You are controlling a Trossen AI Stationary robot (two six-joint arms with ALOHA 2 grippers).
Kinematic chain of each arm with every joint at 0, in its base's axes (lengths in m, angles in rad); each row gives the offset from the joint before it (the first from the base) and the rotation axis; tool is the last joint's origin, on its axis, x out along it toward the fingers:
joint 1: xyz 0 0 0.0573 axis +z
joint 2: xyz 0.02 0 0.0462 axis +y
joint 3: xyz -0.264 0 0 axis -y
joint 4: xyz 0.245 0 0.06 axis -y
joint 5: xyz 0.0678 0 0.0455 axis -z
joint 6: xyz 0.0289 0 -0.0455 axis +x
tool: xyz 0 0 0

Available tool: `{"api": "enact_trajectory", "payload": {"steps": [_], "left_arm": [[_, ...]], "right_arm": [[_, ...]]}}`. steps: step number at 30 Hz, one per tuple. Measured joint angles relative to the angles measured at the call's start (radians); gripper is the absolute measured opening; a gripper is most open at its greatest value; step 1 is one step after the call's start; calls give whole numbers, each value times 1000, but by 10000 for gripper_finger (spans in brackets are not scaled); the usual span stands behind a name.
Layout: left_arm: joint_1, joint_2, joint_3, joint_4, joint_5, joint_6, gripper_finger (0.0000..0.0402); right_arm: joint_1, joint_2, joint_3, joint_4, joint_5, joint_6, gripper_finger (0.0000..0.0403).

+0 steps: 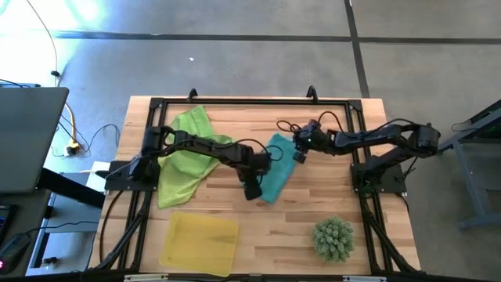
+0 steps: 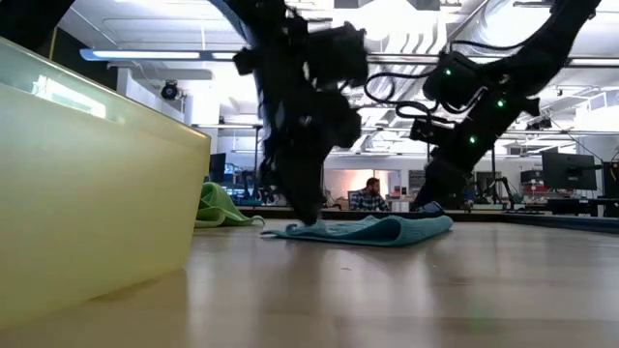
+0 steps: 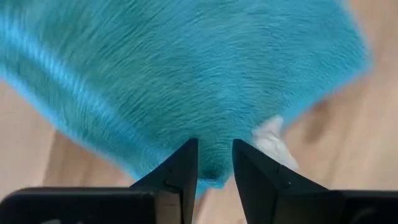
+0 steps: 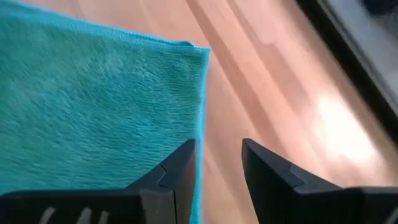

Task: Roll microfiber towels into tight, uniform cylinder then place into a basket
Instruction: Roll the blue microfiber towel

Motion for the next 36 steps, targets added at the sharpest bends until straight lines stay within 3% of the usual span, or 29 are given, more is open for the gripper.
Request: {"api": "enact_trajectory", "payload": {"steps": [4, 8, 11, 17, 26, 36], "left_arm": [[-4, -5, 73, -77, -73, 56, 90], [5, -7, 131, -126, -181, 137, 90], [16, -6, 130, -107, -200, 184, 90], [23, 27, 131, -89, -206, 192, 90], [14, 104, 132, -96, -208, 149, 90], [-31, 107, 132, -38, -131, -113, 90]], "right_arm": [[27, -15, 55, -144, -116, 188, 121], [87, -17, 53, -177, -234, 271, 121], [143, -17, 34, -171, -200, 331, 121], [202, -17, 0, -160, -8, 397, 121], [150, -17, -42, -127, 7, 151, 121], [33, -17, -44, 45, 4, -116, 121]]}}
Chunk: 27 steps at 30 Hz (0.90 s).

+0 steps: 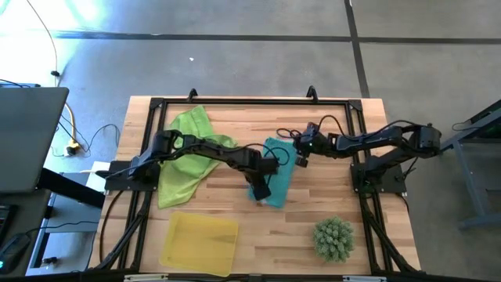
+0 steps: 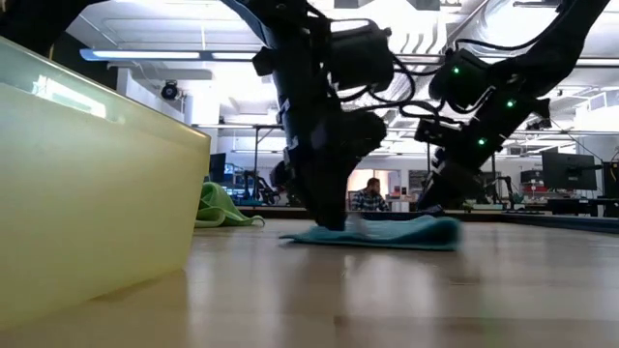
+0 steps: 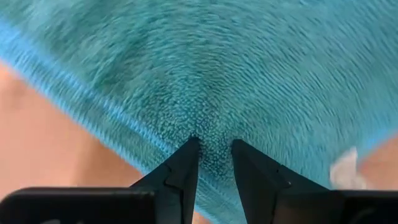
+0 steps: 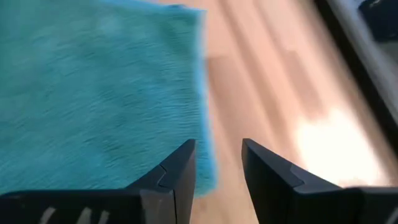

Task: Roll microfiber towels into tight, uniform cylinder then place into a basket
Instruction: Roll the blue microfiber towel

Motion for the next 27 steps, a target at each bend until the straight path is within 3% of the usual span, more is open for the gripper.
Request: {"api": "enact_trajectory", "payload": {"steps": [5, 8, 15, 20, 27], "left_arm": [[-11, 3, 0, 61, 25, 60, 90], [-9, -2, 31, 6, 19, 137, 90], [-19, -34, 86, -157, 8, 485, 90], [-55, -38, 84, -237, 5, 712, 90], [-140, -37, 78, -229, -182, 911, 99]], "right_arm": [[-25, -15, 20, -11, -3, 53, 121], [-4, -44, 36, -99, -82, 111, 121], [127, -118, 39, -186, -322, 112, 121], [259, -124, 39, -184, -349, 55, 121], [408, -112, 40, -183, -346, 77, 121]]}}
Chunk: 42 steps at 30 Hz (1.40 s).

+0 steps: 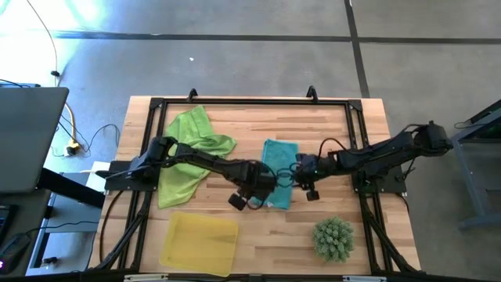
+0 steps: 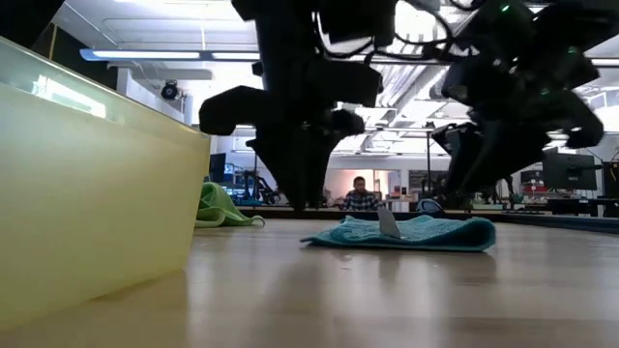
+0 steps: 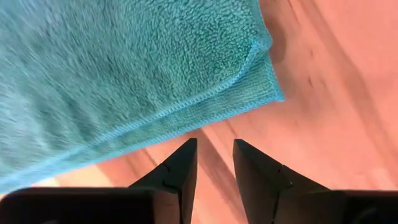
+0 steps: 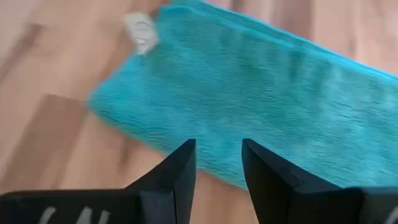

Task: Roll microfiber towels into tight, uniform cylinder then place into a basket
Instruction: Roll the blue microfiber towel

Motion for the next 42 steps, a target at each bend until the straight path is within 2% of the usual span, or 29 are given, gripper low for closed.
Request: {"api": "enact_trajectory", "payload": {"steps": [2, 6, 11, 17, 28, 35, 42], "left_arm": [[-22, 0, 0, 12, -44, 8, 109], [-58, 0, 0, 22, -51, 15, 135], [-86, 0, 1, 60, -66, 143, 160], [-97, 0, -30, 129, -91, 341, 162], [-96, 35, -31, 148, -113, 471, 161], [-88, 62, -28, 177, -102, 461, 160], [-53, 73, -25, 214, -68, 342, 141]], "right_arm": [[42, 3, 0, 12, 18, 31, 122], [128, 5, 0, 13, 86, 54, 129], [220, 6, 0, 46, 100, 46, 146], [288, 6, 0, 80, 178, 53, 163], [335, 6, 0, 88, 226, 87, 165], [333, 30, -1, 113, 215, 49, 165], [328, 137, 0, 171, 183, -9, 165]]}}
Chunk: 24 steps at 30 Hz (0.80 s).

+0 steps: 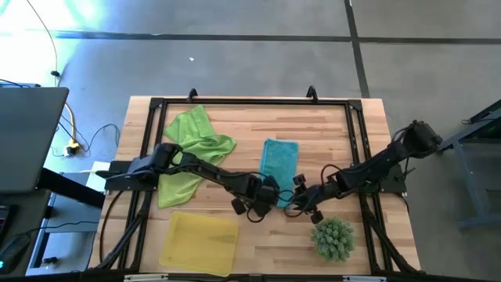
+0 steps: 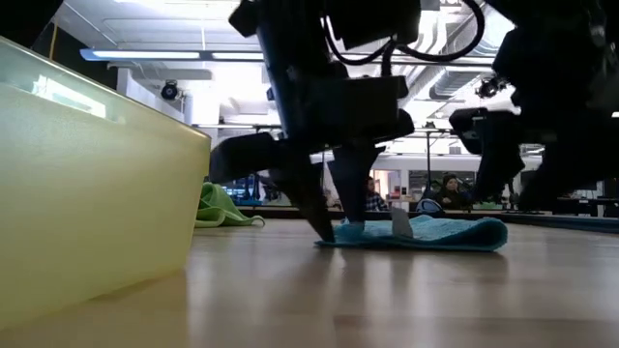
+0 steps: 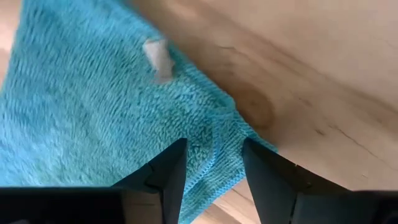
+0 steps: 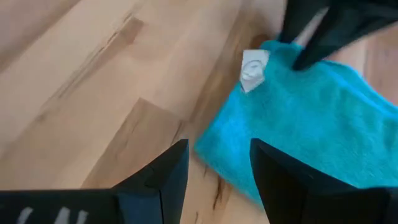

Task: Roll microfiber towels into tight, uniform cylinder then place into a basket
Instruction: Roll the blue microfiber towel

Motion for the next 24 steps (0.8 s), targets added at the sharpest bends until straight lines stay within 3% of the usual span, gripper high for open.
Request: {"api": "enact_trajectory", "payload": {"steps": [7, 13, 16, 24], "left_arm": [[68, 2, -1, 18, 60, -182, 98], [95, 2, -2, 10, 204, -345, 61], [91, 3, -2, 13, 220, -408, 44], [76, 4, -3, 21, 228, -503, 16]], "right_arm": [[-14, 64, 2, -10, 13, -8, 165], [-28, 72, 2, 1, 35, 32, 165], [-33, 72, 2, 7, 36, 66, 162], [-33, 72, 2, 6, 40, 74, 92]]}}
